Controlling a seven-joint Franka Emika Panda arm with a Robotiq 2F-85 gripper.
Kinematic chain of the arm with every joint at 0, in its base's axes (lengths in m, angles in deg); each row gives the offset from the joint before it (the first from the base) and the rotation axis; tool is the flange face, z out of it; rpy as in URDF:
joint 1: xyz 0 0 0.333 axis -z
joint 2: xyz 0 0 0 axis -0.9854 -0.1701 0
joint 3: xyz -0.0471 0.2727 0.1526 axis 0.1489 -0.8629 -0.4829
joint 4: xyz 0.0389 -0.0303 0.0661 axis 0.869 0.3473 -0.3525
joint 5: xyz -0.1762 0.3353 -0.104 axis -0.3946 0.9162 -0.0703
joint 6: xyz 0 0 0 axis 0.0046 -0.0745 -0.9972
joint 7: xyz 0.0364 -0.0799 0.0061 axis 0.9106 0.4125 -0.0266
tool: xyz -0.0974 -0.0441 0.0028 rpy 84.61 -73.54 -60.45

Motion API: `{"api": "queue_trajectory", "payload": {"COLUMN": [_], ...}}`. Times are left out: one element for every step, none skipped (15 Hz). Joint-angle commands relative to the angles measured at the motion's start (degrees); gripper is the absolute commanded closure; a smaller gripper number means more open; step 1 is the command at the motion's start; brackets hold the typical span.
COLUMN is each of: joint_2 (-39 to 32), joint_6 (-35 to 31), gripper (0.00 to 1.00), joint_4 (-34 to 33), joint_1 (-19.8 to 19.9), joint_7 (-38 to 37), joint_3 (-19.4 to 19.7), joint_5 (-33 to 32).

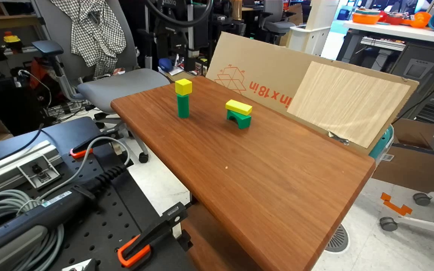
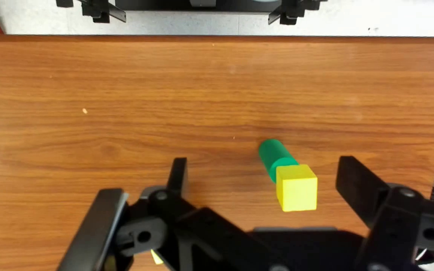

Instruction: Move the green cylinder to the left of the table, then put the yellow building block and put them on top of the green cylinder

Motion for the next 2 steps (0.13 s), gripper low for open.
{"api": "queue_trajectory", "payload": {"joint_2": [0.49,0.71], "joint_6": [0.18,0.19], "gripper": [0.00,0.00], "joint_4": [0.39,0.65], "joint_1": [0.66,0.65], "joint_7": [0.18,0.18], "joint_3": [-0.59,-0.63], "joint_5": [0.03,0.04]}}
